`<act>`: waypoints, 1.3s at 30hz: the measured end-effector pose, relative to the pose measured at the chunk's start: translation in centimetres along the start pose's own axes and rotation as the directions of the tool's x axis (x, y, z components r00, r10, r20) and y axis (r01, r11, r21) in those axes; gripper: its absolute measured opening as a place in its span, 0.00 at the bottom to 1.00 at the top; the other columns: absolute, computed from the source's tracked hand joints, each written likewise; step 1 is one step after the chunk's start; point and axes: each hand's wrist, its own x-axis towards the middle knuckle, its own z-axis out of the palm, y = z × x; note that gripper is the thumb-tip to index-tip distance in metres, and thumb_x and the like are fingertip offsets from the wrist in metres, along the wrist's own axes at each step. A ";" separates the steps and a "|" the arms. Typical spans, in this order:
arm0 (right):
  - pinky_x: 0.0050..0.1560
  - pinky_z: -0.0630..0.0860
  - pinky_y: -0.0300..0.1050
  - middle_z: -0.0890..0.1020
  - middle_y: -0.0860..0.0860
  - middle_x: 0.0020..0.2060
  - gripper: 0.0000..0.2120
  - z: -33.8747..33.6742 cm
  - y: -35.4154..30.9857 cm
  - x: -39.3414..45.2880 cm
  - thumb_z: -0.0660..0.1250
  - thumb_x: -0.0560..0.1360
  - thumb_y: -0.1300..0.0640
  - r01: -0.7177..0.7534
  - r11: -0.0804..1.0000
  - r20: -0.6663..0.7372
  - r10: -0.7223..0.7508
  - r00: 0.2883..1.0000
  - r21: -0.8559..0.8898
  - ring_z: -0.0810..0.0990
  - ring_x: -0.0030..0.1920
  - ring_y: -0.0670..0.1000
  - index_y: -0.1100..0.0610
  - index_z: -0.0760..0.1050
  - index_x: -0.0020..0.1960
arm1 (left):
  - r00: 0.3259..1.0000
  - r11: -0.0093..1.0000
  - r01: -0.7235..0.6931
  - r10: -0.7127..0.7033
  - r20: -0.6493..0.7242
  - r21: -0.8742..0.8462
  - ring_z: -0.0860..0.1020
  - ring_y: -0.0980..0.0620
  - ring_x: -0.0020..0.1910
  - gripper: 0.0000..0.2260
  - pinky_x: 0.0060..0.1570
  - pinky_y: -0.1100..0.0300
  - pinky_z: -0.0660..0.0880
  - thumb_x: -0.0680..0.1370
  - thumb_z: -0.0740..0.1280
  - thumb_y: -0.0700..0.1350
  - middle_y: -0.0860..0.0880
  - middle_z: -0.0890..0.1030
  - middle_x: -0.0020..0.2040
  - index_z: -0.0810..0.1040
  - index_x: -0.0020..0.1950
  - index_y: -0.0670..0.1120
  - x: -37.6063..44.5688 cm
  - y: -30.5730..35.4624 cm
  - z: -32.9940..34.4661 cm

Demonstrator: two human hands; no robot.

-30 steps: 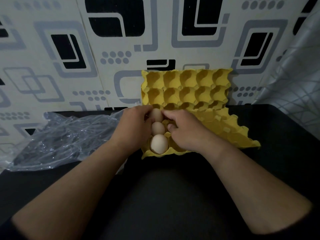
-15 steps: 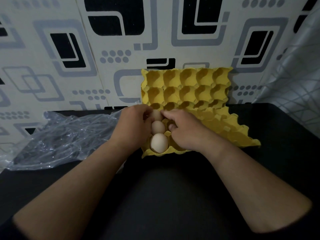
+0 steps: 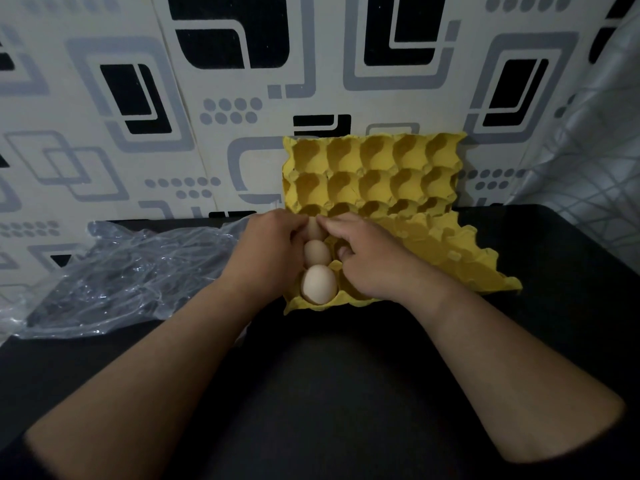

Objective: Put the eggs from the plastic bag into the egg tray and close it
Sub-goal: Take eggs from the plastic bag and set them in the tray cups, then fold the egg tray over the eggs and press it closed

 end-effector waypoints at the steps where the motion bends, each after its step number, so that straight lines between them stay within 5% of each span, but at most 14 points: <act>1: 0.74 0.67 0.55 0.71 0.49 0.75 0.31 0.0 0.0 0.0 0.58 0.80 0.69 0.000 1.000 0.000 0.000 1.000 -0.003 0.70 0.73 0.57 0.51 0.65 0.81 | 1.000 1.000 -0.004 0.004 -0.003 0.005 0.80 0.40 0.41 0.07 0.44 0.45 0.75 0.77 0.66 0.35 0.39 0.84 0.42 0.83 0.45 0.34 0.0 0.0 0.0; 17: 0.74 0.66 0.55 0.70 0.49 0.76 0.31 0.1 0.3 0.3 0.58 0.81 0.68 0.003 1.000 0.002 -0.003 1.000 -0.001 0.69 0.73 0.56 0.50 0.64 0.81 | 0.998 0.998 0.064 -0.064 -0.001 0.028 0.80 0.45 0.37 0.06 0.41 0.51 0.74 0.77 0.67 0.37 0.44 0.84 0.37 0.84 0.44 0.39 0.0 0.4 -0.1; 26: 0.69 0.67 0.44 0.69 0.47 0.78 0.28 -1.5 0.5 0.2 0.59 0.84 0.64 0.022 0.971 -0.129 0.009 0.992 0.239 0.66 0.78 0.51 0.46 0.64 0.81 | 0.980 0.986 0.145 -0.154 -0.129 -0.080 0.81 0.46 0.57 0.14 0.58 0.50 0.78 0.78 0.69 0.42 0.44 0.83 0.60 0.81 0.63 0.42 0.8 1.5 -0.5; 31: 0.55 0.67 0.31 0.76 0.43 0.70 0.25 -3.6 1.1 0.8 0.64 0.83 0.61 0.066 0.938 -0.287 0.037 0.957 0.340 0.72 0.68 0.45 0.45 0.69 0.78 | 0.950 0.961 0.218 -0.249 -0.189 -0.170 0.74 0.48 0.68 0.22 0.67 0.50 0.72 0.79 0.70 0.47 0.46 0.75 0.70 0.74 0.72 0.45 2.4 2.9 -0.7; 36: 0.63 0.71 0.41 0.78 0.44 0.67 0.26 -5.7 2.8 1.3 0.68 0.82 0.58 0.051 0.928 -0.327 0.078 0.942 0.368 0.74 0.68 0.45 0.48 0.69 0.78 | 0.893 0.903 0.328 -0.392 -0.222 -0.278 0.68 0.51 0.72 0.27 0.66 0.58 0.65 0.79 0.69 0.49 0.49 0.68 0.74 0.66 0.76 0.49 3.9 3.7 0.0; 39: 0.58 0.66 0.34 0.76 0.46 0.72 0.28 -6.3 3.7 1.2 0.68 0.82 0.57 0.033 0.921 -0.316 0.099 0.944 0.388 0.72 0.72 0.46 0.47 0.66 0.79 | 0.894 0.906 0.346 -0.397 -0.206 -0.243 0.61 0.47 0.77 0.31 0.73 0.54 0.61 0.79 0.70 0.49 0.46 0.64 0.78 0.61 0.79 0.47 4.6 4.0 0.7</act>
